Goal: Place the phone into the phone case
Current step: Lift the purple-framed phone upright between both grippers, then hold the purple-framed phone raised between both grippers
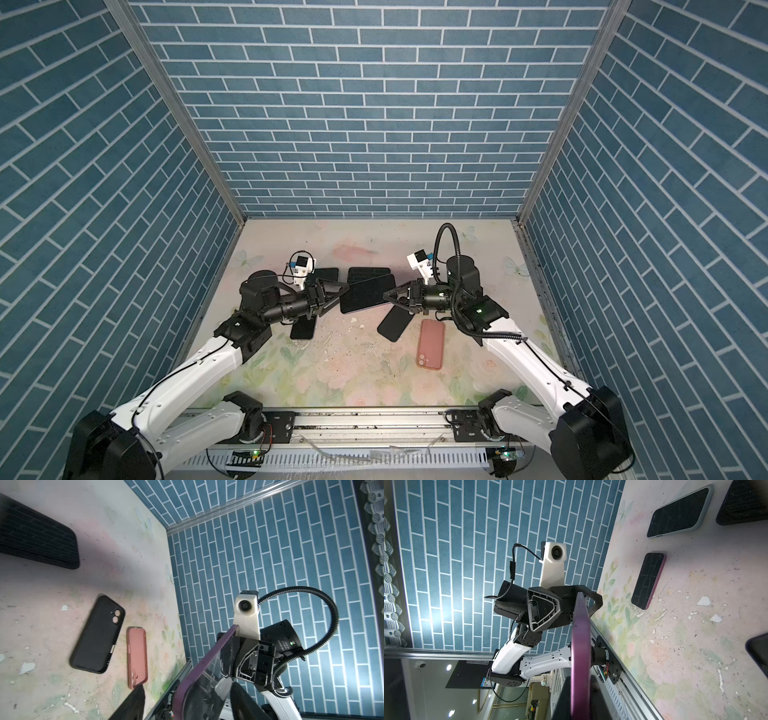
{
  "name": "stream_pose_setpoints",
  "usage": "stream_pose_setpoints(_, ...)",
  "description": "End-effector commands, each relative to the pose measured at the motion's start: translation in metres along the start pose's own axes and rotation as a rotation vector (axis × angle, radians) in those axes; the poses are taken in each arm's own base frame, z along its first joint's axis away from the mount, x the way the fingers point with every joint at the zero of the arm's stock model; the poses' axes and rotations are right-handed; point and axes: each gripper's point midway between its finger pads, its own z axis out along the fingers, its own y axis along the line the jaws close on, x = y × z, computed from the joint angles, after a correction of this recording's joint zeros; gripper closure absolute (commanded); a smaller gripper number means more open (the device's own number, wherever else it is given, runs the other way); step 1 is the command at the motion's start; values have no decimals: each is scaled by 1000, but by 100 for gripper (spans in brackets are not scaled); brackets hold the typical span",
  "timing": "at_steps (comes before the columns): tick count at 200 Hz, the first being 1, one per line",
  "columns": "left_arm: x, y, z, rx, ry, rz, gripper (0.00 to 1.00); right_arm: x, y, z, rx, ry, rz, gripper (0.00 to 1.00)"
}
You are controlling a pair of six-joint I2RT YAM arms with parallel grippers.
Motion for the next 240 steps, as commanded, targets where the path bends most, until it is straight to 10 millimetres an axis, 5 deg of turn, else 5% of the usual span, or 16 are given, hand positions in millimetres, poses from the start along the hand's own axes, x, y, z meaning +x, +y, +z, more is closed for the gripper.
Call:
stream_pose_setpoints(1, -4, -51, -4, 178, 20, 69, 41, -12, 31, -2, -111, -35, -60, 100)
stream_pose_setpoints(64, 6, -73, -6, 260, 64, 89, 57, -31, 26, 6, -161, -97, -41, 100)
stream_pose_setpoints(145, 0, -77, 3, 297, 67, 63, 92, -32, 18, 12, -167, -76, -47, 100)
stream_pose_setpoints(164, 2, -81, 3, 301, 83, 72, 100, -31, 23, 10, -188, -43, -89, 81)
stream_pose_setpoints(199, 9, -92, -1, 295, 140, 104, 100, -38, 33, -3, -197, 3, -187, 53)
stream_pose_setpoints(240, 16, -100, -3, 300, 196, 108, 100, -42, 48, 0, -221, 83, -239, 52)
